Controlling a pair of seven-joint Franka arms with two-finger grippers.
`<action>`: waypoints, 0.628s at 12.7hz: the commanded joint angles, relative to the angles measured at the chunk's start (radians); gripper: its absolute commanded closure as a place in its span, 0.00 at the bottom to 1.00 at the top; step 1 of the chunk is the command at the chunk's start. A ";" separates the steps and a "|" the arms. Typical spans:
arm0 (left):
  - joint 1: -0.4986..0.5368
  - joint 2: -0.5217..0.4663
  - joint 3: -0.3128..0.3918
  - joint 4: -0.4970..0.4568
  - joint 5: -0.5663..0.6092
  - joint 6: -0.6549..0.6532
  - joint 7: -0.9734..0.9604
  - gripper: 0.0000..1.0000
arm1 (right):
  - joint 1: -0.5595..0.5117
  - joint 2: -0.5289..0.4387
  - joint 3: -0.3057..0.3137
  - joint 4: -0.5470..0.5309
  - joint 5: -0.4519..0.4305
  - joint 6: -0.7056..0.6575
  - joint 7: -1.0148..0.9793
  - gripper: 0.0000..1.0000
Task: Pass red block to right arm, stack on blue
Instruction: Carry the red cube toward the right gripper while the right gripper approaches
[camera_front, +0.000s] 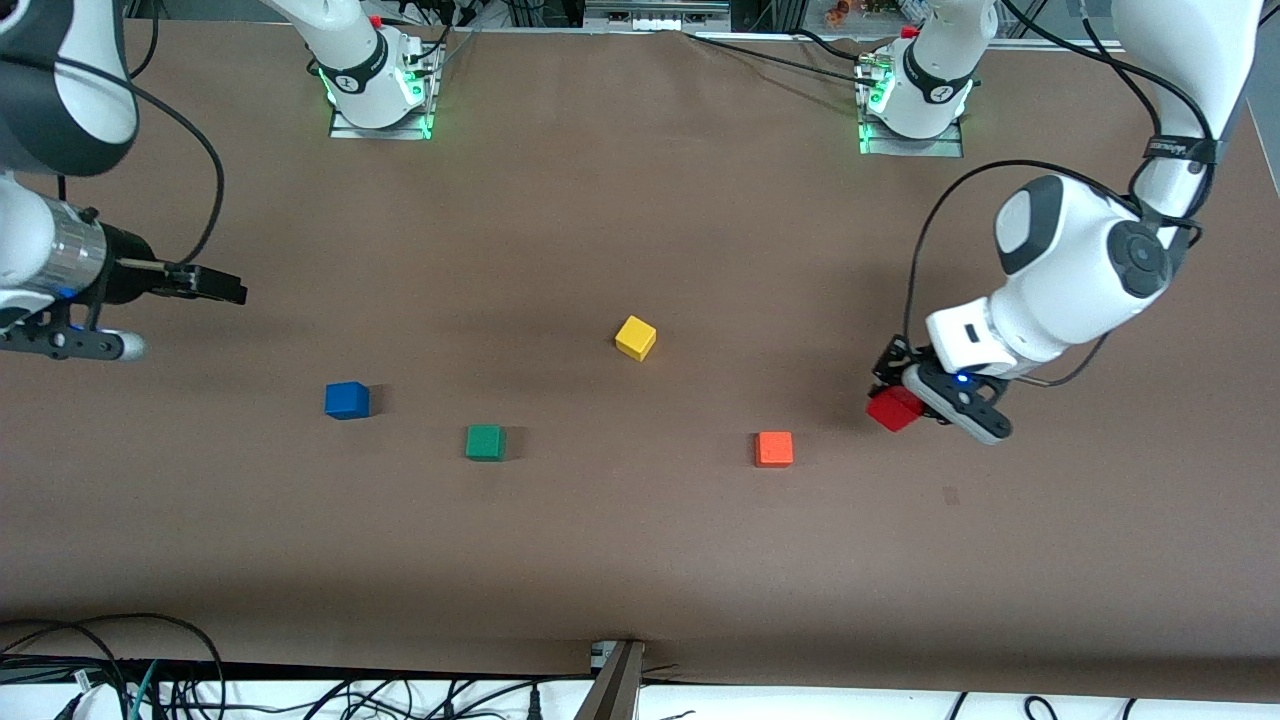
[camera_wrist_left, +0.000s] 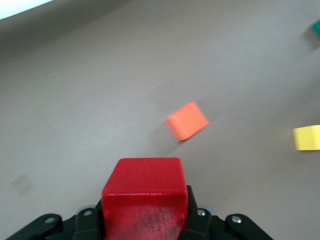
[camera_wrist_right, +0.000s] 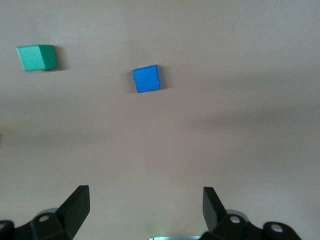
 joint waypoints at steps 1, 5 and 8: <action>0.010 0.055 -0.144 0.027 -0.060 0.002 0.058 1.00 | -0.002 0.006 0.006 0.021 0.022 -0.054 -0.019 0.00; -0.051 0.208 -0.253 0.192 -0.115 0.011 0.199 1.00 | -0.016 0.023 0.002 0.017 0.372 -0.071 -0.016 0.00; -0.072 0.253 -0.304 0.243 -0.238 0.048 0.307 1.00 | -0.020 0.065 0.000 0.013 0.598 -0.074 -0.016 0.00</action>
